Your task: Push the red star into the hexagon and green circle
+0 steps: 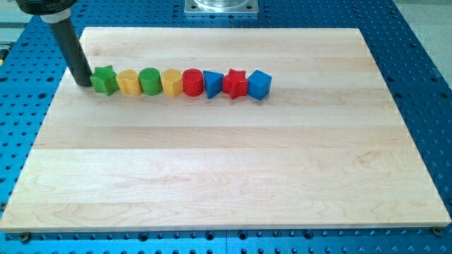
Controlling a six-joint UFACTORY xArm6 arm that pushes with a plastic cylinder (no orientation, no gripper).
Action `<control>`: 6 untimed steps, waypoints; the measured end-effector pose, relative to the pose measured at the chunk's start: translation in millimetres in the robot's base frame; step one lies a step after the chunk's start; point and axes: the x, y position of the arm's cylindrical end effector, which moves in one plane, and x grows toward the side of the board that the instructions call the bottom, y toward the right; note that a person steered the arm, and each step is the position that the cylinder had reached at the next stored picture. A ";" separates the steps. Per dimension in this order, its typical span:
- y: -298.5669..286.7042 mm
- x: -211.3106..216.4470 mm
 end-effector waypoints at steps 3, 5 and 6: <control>4.5 85.8; 251.6 144.6; 309.9 142.8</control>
